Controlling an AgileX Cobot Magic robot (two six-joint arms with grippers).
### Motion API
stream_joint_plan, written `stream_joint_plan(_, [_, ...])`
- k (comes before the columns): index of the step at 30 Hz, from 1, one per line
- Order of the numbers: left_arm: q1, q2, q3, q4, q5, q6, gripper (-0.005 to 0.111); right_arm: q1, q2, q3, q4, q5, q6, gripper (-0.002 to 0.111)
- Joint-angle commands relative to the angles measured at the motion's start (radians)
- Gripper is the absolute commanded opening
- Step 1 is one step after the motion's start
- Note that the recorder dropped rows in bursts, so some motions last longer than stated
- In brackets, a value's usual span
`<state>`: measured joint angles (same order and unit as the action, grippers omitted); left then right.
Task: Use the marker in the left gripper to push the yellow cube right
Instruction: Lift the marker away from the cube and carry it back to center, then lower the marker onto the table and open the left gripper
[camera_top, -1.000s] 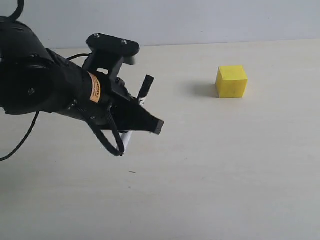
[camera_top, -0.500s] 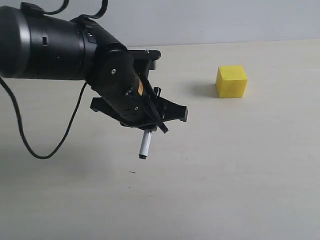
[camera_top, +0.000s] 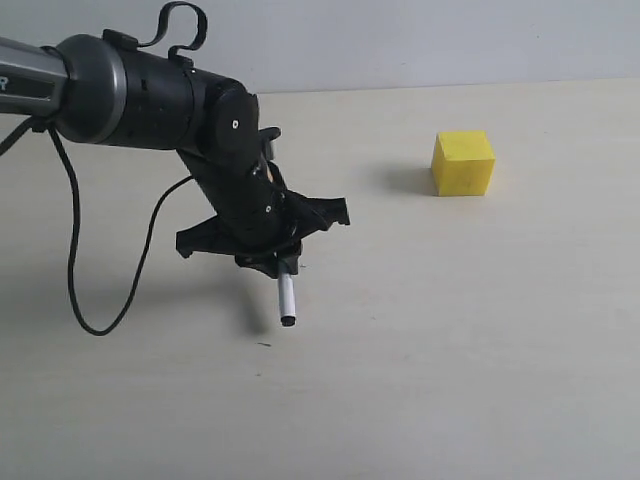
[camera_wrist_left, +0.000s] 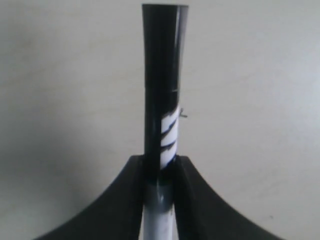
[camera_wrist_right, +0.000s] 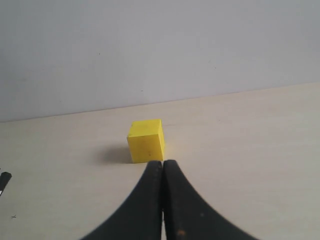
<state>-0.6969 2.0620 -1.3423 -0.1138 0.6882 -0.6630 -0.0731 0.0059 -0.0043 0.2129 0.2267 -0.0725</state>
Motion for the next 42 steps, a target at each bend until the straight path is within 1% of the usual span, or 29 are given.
stream_joint_plan(1, [-0.001,-0.003,-0.013,-0.035,-0.055,0.025,0.0,-0.003,-0.006,0.004,-0.003,-0.004,-0.004,0.0])
stream_joint_plan(5, [-0.001,0.008,-0.03,-0.035,-0.005,0.053,0.0,-0.003,-0.006,0.004,-0.003,-0.004,-0.004,0.0])
stream_joint_plan(11, [-0.001,0.033,-0.032,-0.085,-0.024,0.098,0.0,-0.003,-0.006,0.004,-0.003,-0.004,-0.004,0.0])
stream_joint_plan(22, [-0.001,0.069,-0.036,-0.088,-0.028,0.109,0.0,-0.003,-0.006,0.004,-0.003,-0.004,-0.004,0.0])
stream_joint_plan(26, [-0.001,0.07,-0.083,-0.088,0.013,0.109,0.0,-0.003,-0.006,0.004,-0.003,-0.004,-0.004,0.0])
stream_joint_plan(28, [-0.001,0.07,-0.092,-0.088,0.031,0.109,0.007,-0.003,-0.006,0.004,-0.003,-0.004,-0.004,0.0])
stream_joint_plan(31, [-0.001,0.079,-0.092,-0.088,0.033,0.109,0.026,-0.003,-0.006,0.004,-0.003,-0.004,-0.004,0.0])
stream_joint_plan(32, [-0.001,0.079,-0.092,-0.09,0.031,0.109,0.03,-0.003,-0.006,0.004,-0.003,-0.004,-0.004,0.0])
stream_joint_plan(33, [-0.001,0.079,-0.092,-0.093,0.029,0.109,0.031,-0.003,-0.006,0.004,-0.003,-0.004,-0.004,0.0])
stream_joint_plan(42, [-0.001,0.079,-0.092,-0.099,0.025,0.109,0.031,-0.003,-0.006,0.004,-0.003,-0.004,-0.004,0.0])
